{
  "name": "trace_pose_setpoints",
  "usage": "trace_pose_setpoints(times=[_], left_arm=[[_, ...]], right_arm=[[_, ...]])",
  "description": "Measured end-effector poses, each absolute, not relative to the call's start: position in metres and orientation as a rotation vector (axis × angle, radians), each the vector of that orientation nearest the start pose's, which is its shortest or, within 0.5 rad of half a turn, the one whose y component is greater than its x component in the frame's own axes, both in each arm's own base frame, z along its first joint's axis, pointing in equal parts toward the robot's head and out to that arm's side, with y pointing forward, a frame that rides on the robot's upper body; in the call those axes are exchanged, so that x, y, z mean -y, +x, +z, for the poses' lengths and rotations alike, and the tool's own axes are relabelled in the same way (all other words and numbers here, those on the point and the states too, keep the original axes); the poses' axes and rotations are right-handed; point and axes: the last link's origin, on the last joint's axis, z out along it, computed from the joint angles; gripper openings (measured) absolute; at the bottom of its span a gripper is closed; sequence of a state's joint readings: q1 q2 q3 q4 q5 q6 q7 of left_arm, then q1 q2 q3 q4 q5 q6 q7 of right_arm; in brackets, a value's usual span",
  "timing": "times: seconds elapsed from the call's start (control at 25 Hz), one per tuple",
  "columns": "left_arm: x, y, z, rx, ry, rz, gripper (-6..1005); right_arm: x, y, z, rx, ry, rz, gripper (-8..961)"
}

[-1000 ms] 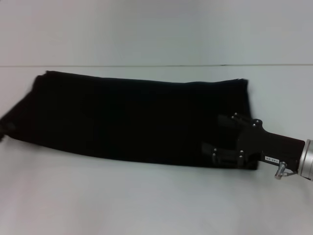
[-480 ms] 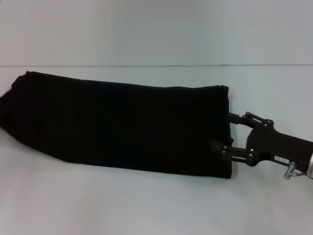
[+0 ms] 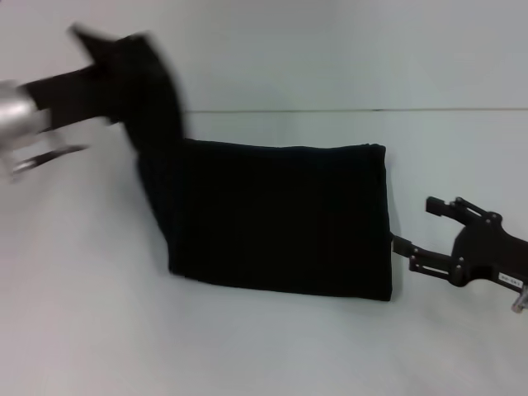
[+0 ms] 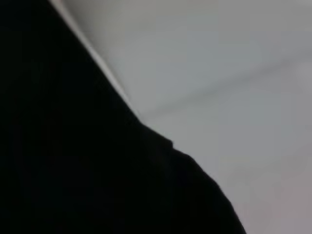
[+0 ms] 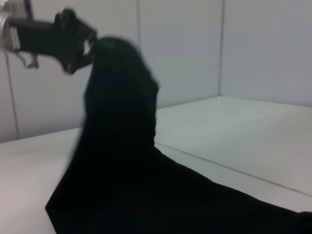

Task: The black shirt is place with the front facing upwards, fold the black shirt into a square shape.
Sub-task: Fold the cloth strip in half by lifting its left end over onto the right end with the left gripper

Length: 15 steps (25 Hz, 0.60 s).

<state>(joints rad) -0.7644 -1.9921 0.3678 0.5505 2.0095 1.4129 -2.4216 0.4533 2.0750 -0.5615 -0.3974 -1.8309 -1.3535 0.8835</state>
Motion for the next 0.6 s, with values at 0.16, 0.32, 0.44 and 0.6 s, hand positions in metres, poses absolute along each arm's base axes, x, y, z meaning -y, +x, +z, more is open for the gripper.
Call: trace_pose_setpoints(times=[0.16,0.32,0.44,0.6], left_arm=[[-0.422,-0.173,0.016,1.856,-2.228,-1.13,39],[-0.407,-0.151,-0.031,1.896,-2.353,-1.015,39],[-0.393,-0.155,-0.066,1.948,-2.36,-0.932,40],[-0.371,-0.171,-0.106,2.039,-2.321,-0.885,40]], right_arm=[[-0.307,0.322,-0.014,-0.496,-2.382,0.678,927],[-0.297,0.329,-0.01,-0.524,-2.353,0.701,927],[-0.291,0.333,-0.009,-0.54,-2.345,0.708,927],[-0.286,0.333,-0.013,-0.556,-2.348,0.717,927]])
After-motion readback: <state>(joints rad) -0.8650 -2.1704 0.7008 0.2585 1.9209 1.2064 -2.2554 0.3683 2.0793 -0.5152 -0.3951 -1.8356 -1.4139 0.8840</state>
